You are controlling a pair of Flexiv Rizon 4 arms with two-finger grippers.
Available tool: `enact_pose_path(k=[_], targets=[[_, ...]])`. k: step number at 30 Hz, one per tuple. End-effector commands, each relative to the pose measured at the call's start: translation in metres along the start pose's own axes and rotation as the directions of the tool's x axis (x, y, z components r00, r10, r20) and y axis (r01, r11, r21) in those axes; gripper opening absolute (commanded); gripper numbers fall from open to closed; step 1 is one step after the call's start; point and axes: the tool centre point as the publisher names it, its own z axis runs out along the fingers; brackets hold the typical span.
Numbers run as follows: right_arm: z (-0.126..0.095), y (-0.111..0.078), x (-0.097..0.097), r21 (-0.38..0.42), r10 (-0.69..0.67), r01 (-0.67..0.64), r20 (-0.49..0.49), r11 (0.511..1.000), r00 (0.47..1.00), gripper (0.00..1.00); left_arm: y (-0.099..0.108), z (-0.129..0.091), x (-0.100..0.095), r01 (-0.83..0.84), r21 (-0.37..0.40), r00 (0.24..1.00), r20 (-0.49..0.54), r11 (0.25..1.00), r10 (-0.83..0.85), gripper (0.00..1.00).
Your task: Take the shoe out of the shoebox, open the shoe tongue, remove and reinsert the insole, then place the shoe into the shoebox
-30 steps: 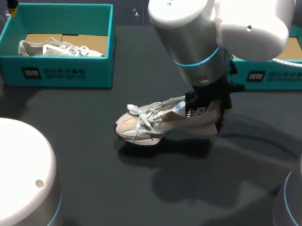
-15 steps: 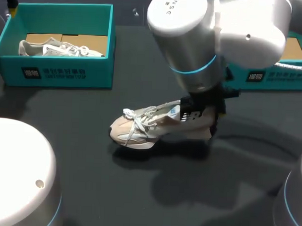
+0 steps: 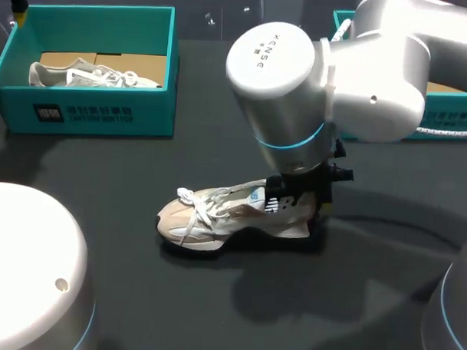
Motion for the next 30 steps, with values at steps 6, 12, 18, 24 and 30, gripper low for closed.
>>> enact_pose_path(k=[6, 12, 18, 24, 30], targets=[[0.029, 0.0, 0.002, 0.026, 0.003, -0.002, -0.056, 1.0, 0.998, 0.0, -0.001, -0.001, 0.0, -0.001, -0.001, 1.0, -0.002, 1.0, 0.001, 1.0], [0.044, 0.003, 0.004, 0.055, 0.005, -0.002, -0.059, 0.999, 0.998, 0.0, -0.001, -0.001, 0.0, -0.001, -0.001, 1.0, -0.002, 1.0, 0.001, 1.0], [0.054, 0.007, 0.004, 0.063, -0.001, 0.005, -0.064, 0.998, 0.998, 0.0, -0.001, -0.001, 0.0, -0.001, -0.001, 1.0, -0.002, 1.0, 0.001, 1.0], [0.063, 0.011, 0.003, 0.075, -0.01, 0.015, -0.067, 0.997, 0.998, 0.0, -0.001, -0.001, 0.0, -0.001, -0.001, 1.0, -0.002, 1.0, 0.001, 1.0], [0.07, 0.013, -0.002, 0.082, -0.017, 0.023, -0.076, 0.996, 0.997, 0.0, -0.001, -0.001, 0.0, -0.001, -0.001, 1.0, -0.002, 1.0, 0.001, 1.0]])
